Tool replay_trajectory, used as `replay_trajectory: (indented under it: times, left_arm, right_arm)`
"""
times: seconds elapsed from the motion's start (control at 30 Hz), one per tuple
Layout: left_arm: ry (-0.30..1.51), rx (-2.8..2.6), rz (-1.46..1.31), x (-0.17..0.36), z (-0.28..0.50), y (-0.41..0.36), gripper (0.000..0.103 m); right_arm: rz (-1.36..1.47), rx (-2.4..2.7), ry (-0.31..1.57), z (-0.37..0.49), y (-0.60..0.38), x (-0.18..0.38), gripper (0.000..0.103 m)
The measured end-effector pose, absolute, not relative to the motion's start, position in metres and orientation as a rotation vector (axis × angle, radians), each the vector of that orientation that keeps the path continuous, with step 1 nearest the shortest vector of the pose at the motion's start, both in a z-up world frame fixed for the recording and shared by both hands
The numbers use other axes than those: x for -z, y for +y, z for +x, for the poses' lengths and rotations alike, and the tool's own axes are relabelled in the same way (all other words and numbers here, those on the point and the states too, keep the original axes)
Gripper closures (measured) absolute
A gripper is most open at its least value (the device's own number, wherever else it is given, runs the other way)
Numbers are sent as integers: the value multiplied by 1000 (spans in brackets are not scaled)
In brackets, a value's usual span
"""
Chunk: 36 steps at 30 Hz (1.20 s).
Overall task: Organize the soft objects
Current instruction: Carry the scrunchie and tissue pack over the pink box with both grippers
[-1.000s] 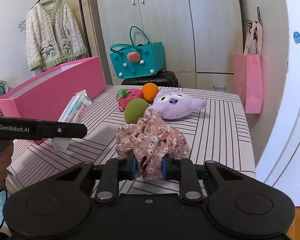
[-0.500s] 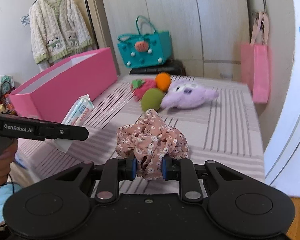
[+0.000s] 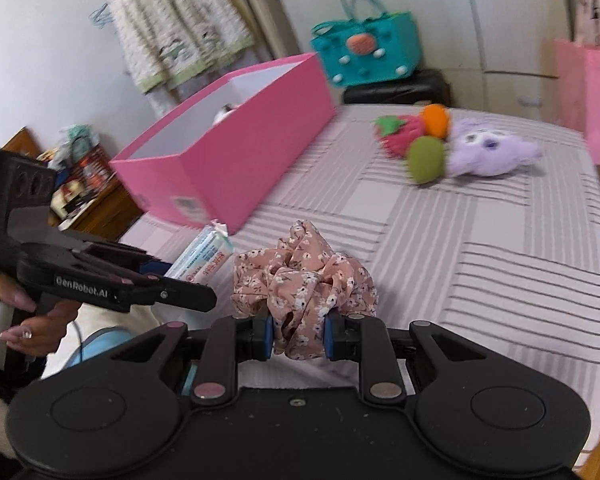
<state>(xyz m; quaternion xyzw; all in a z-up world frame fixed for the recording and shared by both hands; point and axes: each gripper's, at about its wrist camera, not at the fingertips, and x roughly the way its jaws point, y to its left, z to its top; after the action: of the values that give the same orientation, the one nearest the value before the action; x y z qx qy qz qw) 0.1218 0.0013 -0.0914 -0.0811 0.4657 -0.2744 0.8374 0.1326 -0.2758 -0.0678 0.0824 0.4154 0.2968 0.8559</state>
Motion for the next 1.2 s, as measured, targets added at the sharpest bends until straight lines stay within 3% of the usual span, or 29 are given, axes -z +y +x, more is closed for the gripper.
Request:
replay_trajectory:
  times: [0.37,0.67,1.03,1.2]
  left_arm:
    - [941,521,-65,33,88,48,63]
    - [840,530,-45,-4,88,77,63]
    - [677,424,-114,-18,153,105,63]
    - [732,359,-86,-3,205,109,63]
  right_arm:
    - [107,-830,895,126,-223,26,76]
    - [32,-885,785,137,-186,-17,76]
    - [59,-813,643,210,-162,-45,76]
    - [-78,-700,611,251,-131,-41,76]
